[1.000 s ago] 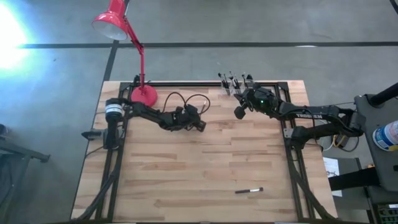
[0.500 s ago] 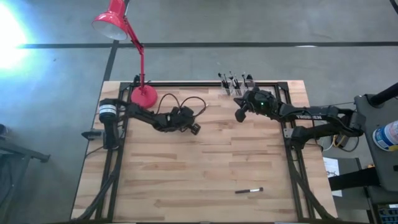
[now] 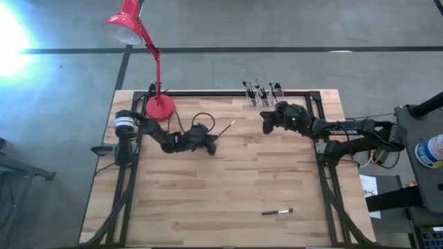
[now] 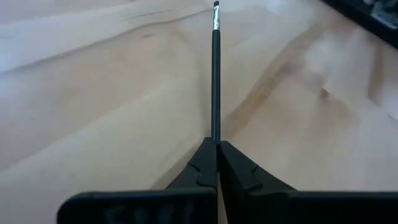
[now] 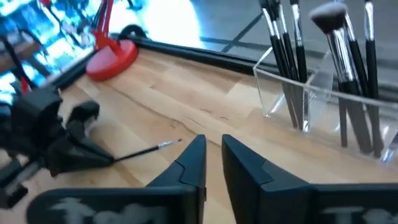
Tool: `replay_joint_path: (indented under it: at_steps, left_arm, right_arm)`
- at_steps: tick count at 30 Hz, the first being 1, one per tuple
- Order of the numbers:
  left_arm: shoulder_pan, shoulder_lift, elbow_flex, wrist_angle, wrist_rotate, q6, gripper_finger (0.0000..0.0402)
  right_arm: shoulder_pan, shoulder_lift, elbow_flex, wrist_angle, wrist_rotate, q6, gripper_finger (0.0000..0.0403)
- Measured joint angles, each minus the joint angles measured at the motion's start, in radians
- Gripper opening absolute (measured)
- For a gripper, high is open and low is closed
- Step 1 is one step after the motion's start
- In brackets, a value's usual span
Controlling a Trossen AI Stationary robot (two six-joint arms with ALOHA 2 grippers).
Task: Put items in baskets/containers
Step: Put the eyeshadow brush into the transparent organizer
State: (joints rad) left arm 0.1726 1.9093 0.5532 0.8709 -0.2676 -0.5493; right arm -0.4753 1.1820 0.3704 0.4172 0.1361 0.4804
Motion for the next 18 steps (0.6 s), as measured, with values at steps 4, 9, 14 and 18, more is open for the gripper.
replay_joint_path:
  at_steps: [4, 9, 14, 18]
  left_arm:
    - [0.000, 0.002, -0.037, 0.092, 0.019, 0.006, 0.0000]
    - [0.000, 0.003, -0.052, 0.166, 0.015, 0.022, 0.0000]
    - [0.000, 0.002, -0.052, 0.203, 0.006, 0.037, 0.0000]
    - [0.000, 0.001, -0.052, 0.241, 0.005, 0.051, 0.0000]
  right_arm:
    - [0.020, 0.007, -0.042, 0.109, 0.018, 0.093, 0.0080]
    - [0.042, 0.078, -0.052, 0.212, 0.020, 0.156, 0.0115]
    - [0.064, 0.229, 0.005, 0.266, 0.020, 0.199, 0.0143]
    - [0.084, 0.367, 0.061, 0.342, 0.016, 0.225, 0.0162]
